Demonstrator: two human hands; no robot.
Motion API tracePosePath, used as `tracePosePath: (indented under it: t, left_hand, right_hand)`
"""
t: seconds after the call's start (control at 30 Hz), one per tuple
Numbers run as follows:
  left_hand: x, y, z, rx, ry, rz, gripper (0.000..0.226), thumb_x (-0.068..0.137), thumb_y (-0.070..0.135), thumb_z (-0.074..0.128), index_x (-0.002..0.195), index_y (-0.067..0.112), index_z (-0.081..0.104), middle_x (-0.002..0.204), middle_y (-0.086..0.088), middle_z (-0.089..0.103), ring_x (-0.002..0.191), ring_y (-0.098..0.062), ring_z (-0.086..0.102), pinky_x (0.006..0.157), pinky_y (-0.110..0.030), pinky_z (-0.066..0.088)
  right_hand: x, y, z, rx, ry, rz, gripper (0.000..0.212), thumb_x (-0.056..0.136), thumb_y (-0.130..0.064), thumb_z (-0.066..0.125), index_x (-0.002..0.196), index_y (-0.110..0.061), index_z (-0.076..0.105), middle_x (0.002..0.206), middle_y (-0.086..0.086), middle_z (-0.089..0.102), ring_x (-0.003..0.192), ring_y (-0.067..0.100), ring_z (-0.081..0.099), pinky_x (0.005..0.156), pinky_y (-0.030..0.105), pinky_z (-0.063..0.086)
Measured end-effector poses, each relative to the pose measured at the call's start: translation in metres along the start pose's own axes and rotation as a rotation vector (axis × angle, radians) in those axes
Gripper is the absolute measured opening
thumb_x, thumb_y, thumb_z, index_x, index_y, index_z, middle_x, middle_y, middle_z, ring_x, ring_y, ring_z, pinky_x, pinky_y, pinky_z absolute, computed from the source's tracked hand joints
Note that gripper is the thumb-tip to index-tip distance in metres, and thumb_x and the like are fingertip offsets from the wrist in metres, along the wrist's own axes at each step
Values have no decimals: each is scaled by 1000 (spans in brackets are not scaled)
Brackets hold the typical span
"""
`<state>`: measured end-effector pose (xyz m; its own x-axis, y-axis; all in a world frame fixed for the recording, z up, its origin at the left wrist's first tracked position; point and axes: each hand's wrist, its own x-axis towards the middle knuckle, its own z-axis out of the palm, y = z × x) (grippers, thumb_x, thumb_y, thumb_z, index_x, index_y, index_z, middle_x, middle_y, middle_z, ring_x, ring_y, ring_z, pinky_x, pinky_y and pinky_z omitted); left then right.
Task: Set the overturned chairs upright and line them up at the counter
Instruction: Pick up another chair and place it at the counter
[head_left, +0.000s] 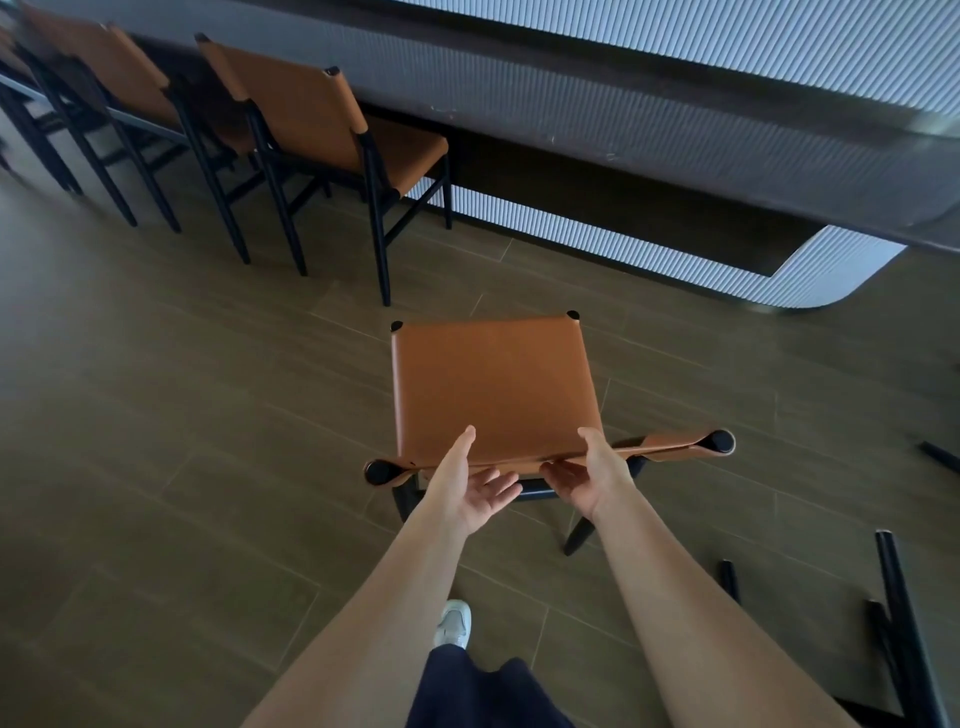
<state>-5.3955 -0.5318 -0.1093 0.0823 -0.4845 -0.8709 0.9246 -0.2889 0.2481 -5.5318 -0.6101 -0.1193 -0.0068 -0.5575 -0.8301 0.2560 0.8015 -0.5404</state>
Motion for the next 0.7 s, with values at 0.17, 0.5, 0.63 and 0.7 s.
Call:
tracePosePath:
  t: [0.17, 0.5, 0.63, 0.7]
  left_hand:
    - [11, 5, 1, -78, -65, -10, 53, 88, 19, 70, 133, 11, 45, 122, -25, 53, 103, -43, 61, 76, -53, 57]
    - [18, 27, 22, -36, 19, -97, 36, 96, 12, 51, 131, 5, 45, 121, -23, 57, 96, -41, 64, 81, -50, 57]
    - [14, 51, 37, -26, -12, -90, 28, 94, 10, 55, 120, 2, 51, 116, -25, 60, 98, -41, 64, 84, -51, 56]
    - [14, 63, 47, -9, -31, -81, 26, 93, 10, 57, 118, 0, 53, 115, -26, 61, 99, -41, 65, 85, -50, 57]
  right_hand:
    - [12, -7, 0, 46, 21, 51, 37, 98, -10, 52, 134, -5, 42, 125, 26, 52, 104, 43, 59, 62, 51, 58]
    - [19, -38, 18, -12, 48, 114, 33, 94, 9, 35, 126, 7, 43, 103, 32, 55, 84, 46, 59, 53, 54, 52]
    - [19, -55, 36, -9, 14, 80, 32, 93, 11, 35, 124, 10, 43, 102, 34, 54, 95, 52, 58, 55, 56, 55]
    - [19, -64, 46, 3, 6, 59, 31, 92, 12, 37, 123, 10, 43, 99, 34, 52, 106, 56, 56, 55, 54, 57]
